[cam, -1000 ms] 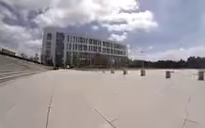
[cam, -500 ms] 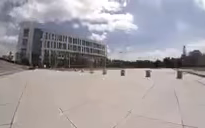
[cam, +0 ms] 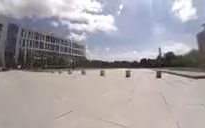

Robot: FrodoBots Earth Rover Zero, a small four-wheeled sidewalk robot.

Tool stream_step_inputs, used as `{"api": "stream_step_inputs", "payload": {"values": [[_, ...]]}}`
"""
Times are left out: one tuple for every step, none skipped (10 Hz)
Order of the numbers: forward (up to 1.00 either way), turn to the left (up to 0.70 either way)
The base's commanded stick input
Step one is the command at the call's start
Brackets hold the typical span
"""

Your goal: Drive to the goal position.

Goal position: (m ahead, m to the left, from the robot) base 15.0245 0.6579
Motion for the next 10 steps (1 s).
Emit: {"api": "stream_step_inputs", "payload": {"values": [[0.70, 0.00], [0.70, 0.00], [0.70, 0.00], [0.70, 0.00], [0.70, -0.24], [0.70, -0.35], [0.70, -0.25], [0.70, -0.13], [0.70, -0.02], [0.70, 0.00]]}}
